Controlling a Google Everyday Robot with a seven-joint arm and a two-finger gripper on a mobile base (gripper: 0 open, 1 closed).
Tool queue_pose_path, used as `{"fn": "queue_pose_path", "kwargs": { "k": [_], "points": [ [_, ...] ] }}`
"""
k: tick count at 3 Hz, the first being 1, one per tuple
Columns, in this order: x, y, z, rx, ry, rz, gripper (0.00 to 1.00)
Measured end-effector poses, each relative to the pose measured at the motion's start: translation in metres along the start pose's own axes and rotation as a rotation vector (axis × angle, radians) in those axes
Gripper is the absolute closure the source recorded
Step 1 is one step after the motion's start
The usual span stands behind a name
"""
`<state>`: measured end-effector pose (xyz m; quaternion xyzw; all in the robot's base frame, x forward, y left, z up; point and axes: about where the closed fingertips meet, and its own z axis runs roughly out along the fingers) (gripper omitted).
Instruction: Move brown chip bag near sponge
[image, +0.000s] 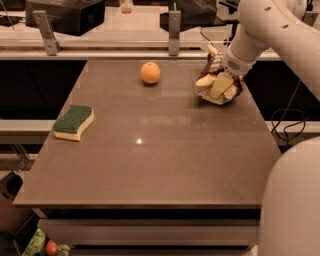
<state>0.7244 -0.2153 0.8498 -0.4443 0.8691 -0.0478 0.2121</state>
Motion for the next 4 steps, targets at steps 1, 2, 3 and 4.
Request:
{"fn": "queue_pose_path", "kwargs": {
  "k": [1,2,3,4],
  "points": [
    [0.009,-0.002,-0.027,0.046,0.009,0.009,1.00],
    [0.014,0.000,-0.050,0.077,0.004,0.008,1.00],
    [0.015,0.005,-0.064,0.069,-0.035,-0.005,1.00],
    [0.014,0.011,-0.069,0.031,-0.090,-0.026,1.00]
  ]
}}
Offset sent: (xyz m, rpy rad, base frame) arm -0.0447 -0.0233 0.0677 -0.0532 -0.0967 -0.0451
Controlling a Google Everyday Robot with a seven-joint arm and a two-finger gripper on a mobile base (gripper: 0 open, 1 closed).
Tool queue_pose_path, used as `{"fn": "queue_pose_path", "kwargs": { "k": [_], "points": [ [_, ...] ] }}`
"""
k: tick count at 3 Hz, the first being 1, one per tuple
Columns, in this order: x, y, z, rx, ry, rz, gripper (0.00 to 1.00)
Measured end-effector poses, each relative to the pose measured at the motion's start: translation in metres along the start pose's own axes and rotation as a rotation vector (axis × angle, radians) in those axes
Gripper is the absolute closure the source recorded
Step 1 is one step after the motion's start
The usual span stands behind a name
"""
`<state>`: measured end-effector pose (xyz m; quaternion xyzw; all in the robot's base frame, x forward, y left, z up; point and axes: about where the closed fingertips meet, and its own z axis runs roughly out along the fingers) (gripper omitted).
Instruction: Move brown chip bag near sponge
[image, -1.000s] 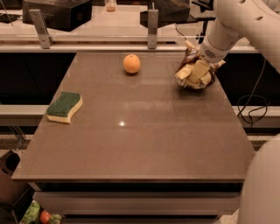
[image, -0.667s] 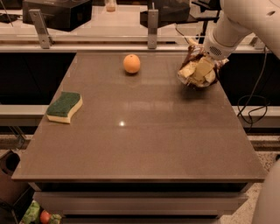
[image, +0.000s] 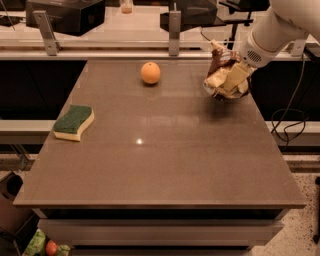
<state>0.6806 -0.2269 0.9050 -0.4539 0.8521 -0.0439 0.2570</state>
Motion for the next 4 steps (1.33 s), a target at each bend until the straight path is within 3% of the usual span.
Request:
{"fn": "queue_pose_path", "kwargs": {
  "k": [2,4],
  "points": [
    [-0.007,0.035,-0.006,-0.086,-0.057,-0.042,1.00],
    [-0.016,0.081,-0.018,-0.103,-0.065,-0.066,1.00]
  ]
}}
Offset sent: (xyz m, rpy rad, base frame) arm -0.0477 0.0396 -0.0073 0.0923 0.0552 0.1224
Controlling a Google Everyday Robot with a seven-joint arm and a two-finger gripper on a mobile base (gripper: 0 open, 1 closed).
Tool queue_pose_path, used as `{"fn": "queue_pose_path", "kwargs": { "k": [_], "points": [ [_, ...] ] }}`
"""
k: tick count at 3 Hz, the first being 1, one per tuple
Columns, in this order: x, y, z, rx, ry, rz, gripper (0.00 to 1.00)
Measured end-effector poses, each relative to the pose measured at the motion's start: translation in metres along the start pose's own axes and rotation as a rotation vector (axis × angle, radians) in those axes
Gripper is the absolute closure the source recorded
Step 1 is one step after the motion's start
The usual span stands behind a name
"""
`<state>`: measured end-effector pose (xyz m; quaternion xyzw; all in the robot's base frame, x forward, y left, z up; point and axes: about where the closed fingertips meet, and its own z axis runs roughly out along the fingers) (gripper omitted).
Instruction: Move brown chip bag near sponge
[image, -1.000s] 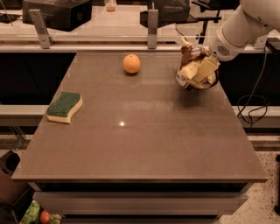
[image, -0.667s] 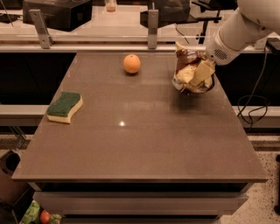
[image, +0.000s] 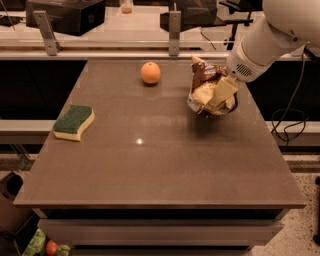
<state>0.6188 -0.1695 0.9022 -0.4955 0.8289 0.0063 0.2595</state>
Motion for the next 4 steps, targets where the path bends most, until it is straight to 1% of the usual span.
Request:
{"fn": "queue_pose_path", "kwargs": {
  "k": [1,2,4],
  "points": [
    [-0.007,0.023,-0.009,0.018,-0.004,-0.013,1.00],
    [-0.014,0.048,-0.013,0.020,-0.031,-0.023,1.00],
    [-0.037,0.095,-0.016,0.005,-0.115,-0.070,1.00]
  ]
}}
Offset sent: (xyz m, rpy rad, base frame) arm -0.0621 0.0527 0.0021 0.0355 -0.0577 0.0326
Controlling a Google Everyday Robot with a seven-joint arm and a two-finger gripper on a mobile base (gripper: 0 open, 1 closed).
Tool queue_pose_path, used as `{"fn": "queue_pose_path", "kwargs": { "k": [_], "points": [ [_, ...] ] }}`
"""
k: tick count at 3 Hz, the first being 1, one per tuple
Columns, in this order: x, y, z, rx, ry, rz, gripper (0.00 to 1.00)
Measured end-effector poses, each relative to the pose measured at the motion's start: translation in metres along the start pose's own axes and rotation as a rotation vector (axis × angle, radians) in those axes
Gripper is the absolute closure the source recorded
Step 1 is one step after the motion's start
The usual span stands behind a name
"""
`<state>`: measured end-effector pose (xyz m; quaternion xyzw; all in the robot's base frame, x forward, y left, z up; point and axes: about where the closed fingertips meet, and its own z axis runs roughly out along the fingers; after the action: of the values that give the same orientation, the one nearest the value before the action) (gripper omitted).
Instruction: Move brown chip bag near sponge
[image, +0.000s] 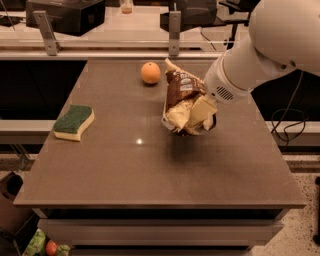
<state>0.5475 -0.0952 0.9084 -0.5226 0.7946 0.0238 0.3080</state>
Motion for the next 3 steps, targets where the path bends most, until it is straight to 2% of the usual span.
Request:
{"fn": "queue_pose_path", "kwargs": {
  "k": [2,3],
  "points": [
    [-0.035,0.048,-0.005,0.012,-0.049,-0.084,1.00],
    [-0.060,0.075,0.002,0.036,-0.025,-0.144,1.00]
  ]
}}
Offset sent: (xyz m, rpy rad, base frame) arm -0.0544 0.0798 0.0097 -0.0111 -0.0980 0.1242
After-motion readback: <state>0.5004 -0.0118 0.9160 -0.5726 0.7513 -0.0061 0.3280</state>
